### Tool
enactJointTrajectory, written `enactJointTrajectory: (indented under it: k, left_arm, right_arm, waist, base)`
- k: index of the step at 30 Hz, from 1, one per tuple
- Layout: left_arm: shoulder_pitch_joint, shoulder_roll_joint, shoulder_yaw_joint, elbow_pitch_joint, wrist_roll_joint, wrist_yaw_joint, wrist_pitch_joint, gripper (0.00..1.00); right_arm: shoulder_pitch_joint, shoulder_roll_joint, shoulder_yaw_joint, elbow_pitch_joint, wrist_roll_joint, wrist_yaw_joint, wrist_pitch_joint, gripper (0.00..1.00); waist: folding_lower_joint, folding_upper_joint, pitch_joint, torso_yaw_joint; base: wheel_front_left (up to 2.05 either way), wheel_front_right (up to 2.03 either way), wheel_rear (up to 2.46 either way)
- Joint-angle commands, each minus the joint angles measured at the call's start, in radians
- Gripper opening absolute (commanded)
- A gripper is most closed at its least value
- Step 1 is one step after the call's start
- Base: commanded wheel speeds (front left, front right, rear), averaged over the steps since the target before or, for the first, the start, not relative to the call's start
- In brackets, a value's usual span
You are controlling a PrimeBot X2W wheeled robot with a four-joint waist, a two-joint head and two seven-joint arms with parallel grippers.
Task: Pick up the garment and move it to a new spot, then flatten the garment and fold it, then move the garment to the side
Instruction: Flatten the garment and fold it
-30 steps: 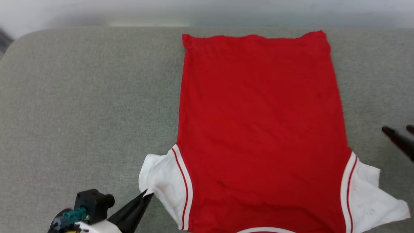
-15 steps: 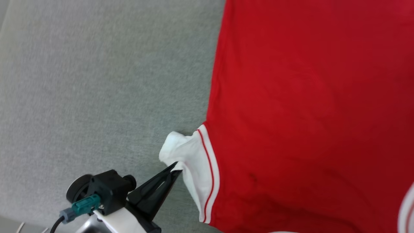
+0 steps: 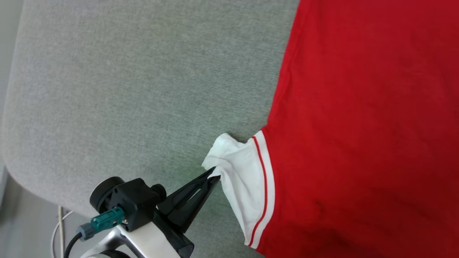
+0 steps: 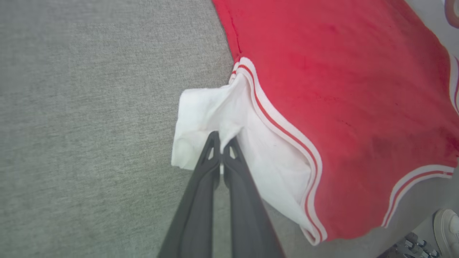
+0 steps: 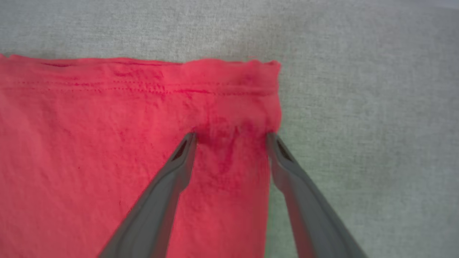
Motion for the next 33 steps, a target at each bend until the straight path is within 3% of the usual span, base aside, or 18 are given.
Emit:
enactJointTrajectory:
  k: [1, 8, 9, 10, 11, 22, 33]
  left_arm:
    - [-0.017, -0.007, -0.002, 0.001, -0.001, -0.005, -0.005, 0.00]
    - [-0.026, -0.014, 0.002, 0.022, -0.003, -0.010, -0.021, 0.00]
    - [-0.027, -0.015, 0.002, 0.025, -0.003, -0.011, -0.023, 0.00]
    - [-0.029, -0.016, 0.002, 0.026, -0.005, -0.013, -0.024, 0.00]
    - [-0.030, -0.018, 0.001, 0.028, -0.006, -0.013, -0.026, 0.00]
    - [-0.018, -0.018, 0.014, 0.065, -0.019, -0.008, -0.048, 0.00]
    - [0.043, 0.015, 0.031, 0.102, -0.041, 0.027, -0.042, 0.00]
  right_arm:
    - [-0.011, -0.005, 0.000, 0.005, -0.005, 0.000, -0.007, 1.00]
    - [0.061, -0.014, 0.023, 0.051, -0.016, 0.000, -0.009, 1.00]
    - [0.073, -0.019, 0.025, 0.055, -0.013, 0.000, -0.008, 0.57]
    - [0.085, -0.023, 0.027, 0.059, -0.009, 0.000, -0.003, 0.24]
    - [0.094, -0.028, 0.029, 0.062, -0.004, 0.000, 0.001, 0.00]
    - [0.169, -0.026, 0.012, 0.054, 0.036, 0.000, -0.033, 0.00]
    - [0.429, 0.001, 0.030, 0.024, 0.137, 0.000, -0.104, 0.00]
  waist:
    - [-0.0002, 0.0000, 0.019, 0.022]
    - [-0.0002, 0.0000, 0.035, 0.042]
    - [-0.0002, 0.0000, 0.034, 0.042]
    - [-0.0002, 0.0000, 0.033, 0.042]
    - [-0.0002, 0.0000, 0.031, 0.042]
    - [-0.0002, 0.0000, -0.035, -0.008]
    - [-0.0002, 0.0000, -0.244, -0.129]
  base:
    - [0.00, 0.00, 0.00]
    - [0.00, 0.00, 0.00]
    - [0.00, 0.00, 0.00]
    - [0.00, 0.00, 0.00]
    - [0.00, 0.00, 0.00]
    - [0.00, 0.00, 0.00]
    - [0.00, 0.00, 0.00]
